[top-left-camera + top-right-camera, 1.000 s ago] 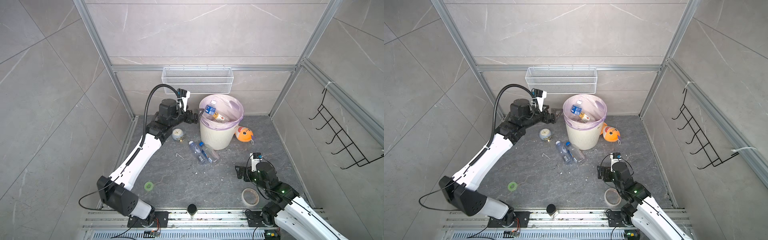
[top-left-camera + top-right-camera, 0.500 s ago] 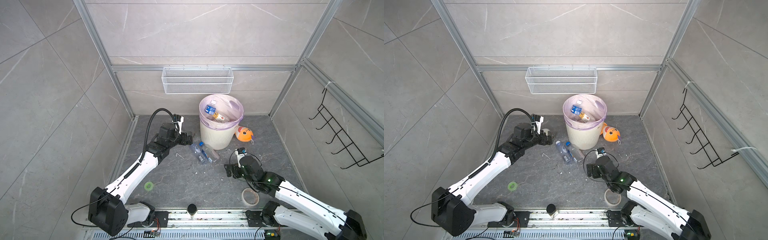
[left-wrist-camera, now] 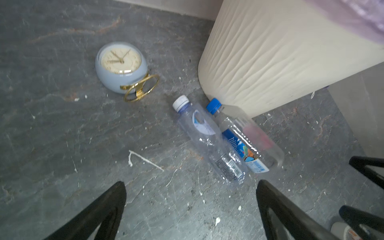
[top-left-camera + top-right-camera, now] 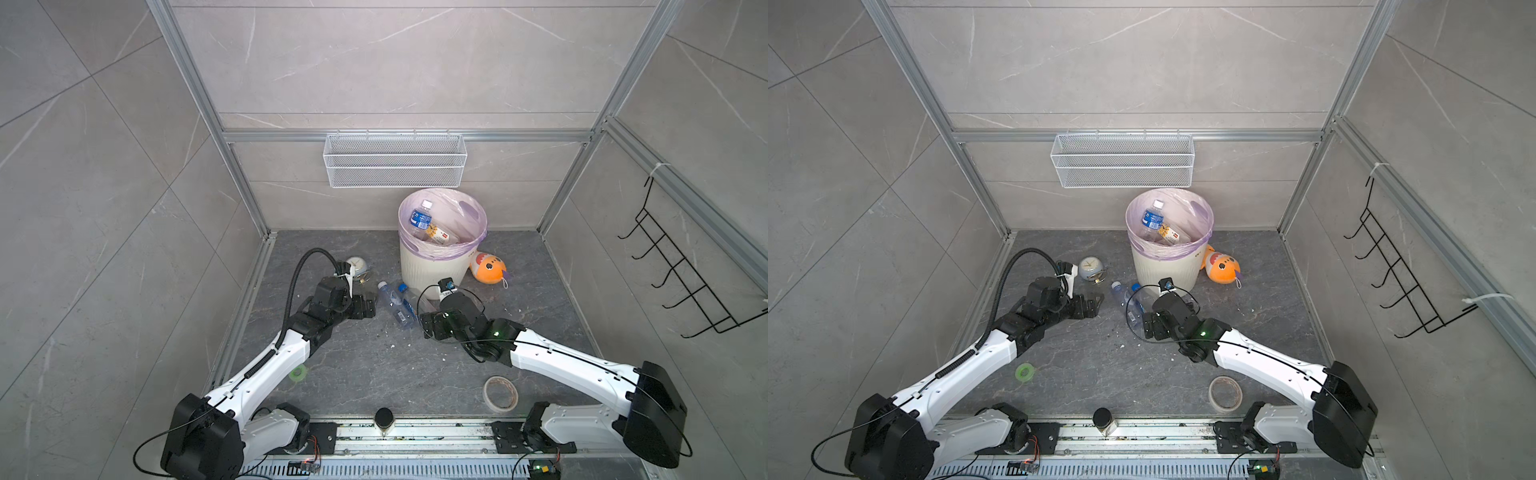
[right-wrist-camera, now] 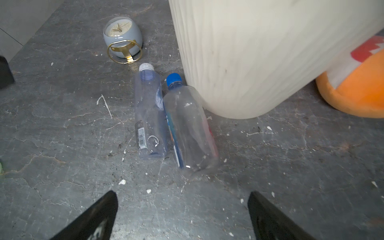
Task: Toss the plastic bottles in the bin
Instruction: 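Return the left gripper to the floor while the right gripper reaches toward the white-capped bottle, then lower the right gripper around the white-capped clear bottle beside the bin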
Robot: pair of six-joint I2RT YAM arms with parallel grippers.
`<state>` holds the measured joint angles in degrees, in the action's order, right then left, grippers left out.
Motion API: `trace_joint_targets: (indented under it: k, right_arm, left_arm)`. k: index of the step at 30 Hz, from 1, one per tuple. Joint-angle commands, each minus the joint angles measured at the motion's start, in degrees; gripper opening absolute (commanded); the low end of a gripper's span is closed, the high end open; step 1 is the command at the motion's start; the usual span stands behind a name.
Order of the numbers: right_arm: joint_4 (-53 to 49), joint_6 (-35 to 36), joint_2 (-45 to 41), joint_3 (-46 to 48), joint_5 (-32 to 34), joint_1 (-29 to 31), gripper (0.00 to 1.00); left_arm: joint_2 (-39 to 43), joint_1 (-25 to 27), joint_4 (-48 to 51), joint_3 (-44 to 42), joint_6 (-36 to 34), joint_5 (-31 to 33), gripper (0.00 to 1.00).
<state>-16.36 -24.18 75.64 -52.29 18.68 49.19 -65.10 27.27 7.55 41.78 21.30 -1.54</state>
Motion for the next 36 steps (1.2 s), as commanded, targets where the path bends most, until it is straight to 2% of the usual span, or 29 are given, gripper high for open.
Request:
trace_joint_targets:
  k: [1, 12, 24, 36]
  right_arm:
    - [0.7, 1.1, 4.2, -4.2, -0.9, 0.8, 1.00]
    - [-4.8, 1.9, 20.0, -19.1, -3.2, 1.1, 1.00]
    - [-10.9, 2.2, 36.0, -33.5, -5.5, 0.9, 1.00]
    - [-12.4, 4.1, 43.1, -39.1, -6.4, 0.1, 1.00]
  left_arm:
    - [2.2, -0.4, -2.5, -3.0, 2.2, 0.6, 1.00]
    - [4.8, -0.5, -3.6, -11.0, 1.8, 0.0, 1.00]
    - [12.4, -0.6, -6.0, -17.8, -1.1, -6.1, 0.97]
    - [17.5, 0.1, -8.7, -21.2, -2.9, -10.6, 0.97]
